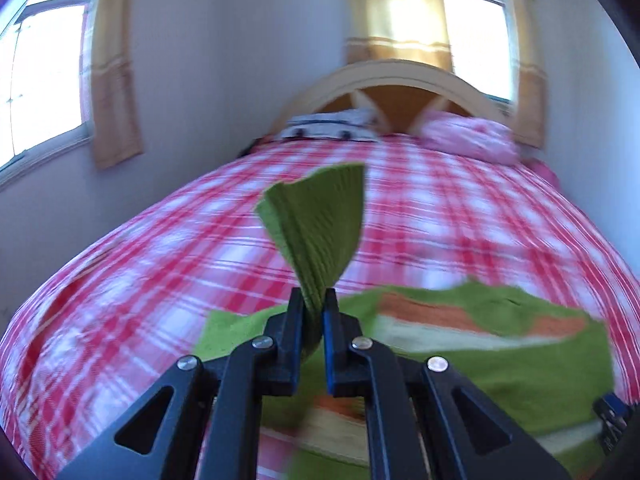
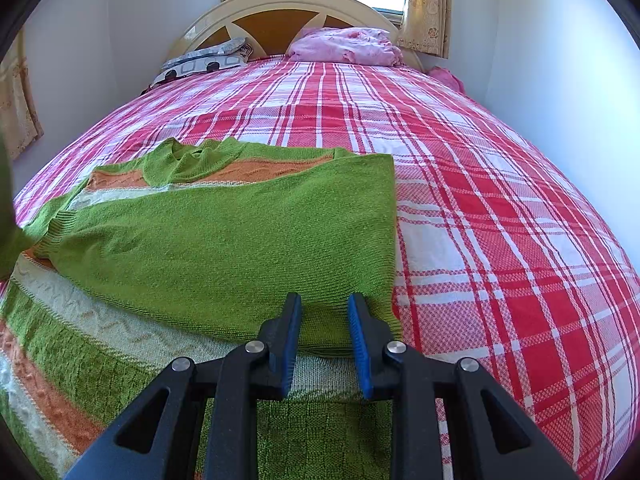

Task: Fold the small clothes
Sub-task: 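Lay the held sleeve across the sweater body and open the left gripper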

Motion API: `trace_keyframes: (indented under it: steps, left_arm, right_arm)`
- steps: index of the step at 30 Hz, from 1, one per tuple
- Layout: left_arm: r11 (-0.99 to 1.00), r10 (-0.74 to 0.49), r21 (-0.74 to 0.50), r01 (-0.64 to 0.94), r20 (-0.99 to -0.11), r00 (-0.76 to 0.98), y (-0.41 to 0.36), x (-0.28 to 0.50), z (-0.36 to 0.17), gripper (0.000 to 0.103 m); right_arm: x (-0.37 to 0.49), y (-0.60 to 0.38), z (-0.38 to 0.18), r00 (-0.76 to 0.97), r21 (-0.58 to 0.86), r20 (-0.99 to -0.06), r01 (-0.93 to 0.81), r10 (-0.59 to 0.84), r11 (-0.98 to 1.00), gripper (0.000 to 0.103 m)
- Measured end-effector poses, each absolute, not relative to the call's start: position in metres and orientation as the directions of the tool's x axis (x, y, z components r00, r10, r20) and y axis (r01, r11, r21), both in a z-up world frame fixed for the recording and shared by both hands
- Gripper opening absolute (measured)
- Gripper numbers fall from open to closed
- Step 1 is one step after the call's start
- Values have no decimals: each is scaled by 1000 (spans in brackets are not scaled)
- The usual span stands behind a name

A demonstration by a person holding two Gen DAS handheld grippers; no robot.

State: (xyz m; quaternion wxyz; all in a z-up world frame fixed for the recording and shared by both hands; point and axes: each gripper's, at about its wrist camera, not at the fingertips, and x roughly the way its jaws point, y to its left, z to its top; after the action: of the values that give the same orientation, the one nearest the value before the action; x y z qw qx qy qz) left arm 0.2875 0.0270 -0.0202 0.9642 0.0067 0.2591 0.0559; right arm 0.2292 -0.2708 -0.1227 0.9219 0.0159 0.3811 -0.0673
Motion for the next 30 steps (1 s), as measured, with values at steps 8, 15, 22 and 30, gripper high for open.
trace_keyframes:
  steps: [8,15,22,30]
  left_arm:
    - [989,38,138,55,-588,808,-62,285,-67,9]
    - [975,25,173,141,-712,702,-92,282,-101,17]
    - [987,-99,21,160,-705,703,-46,247,-76,97]
    - [995,96,43,-91,-671,735,47,227,-89,96]
  right_arm:
    - [229,-274,-122,703,-10,-704,136,-104,991,26]
    - [229,-276,-122,707,1,-701,135,-95,991,26]
    - [229,-276,-123,706,-1,-702,135,-97,991,26]
    - [232,-272,-110,694,32,-717,133,-70,991,31]
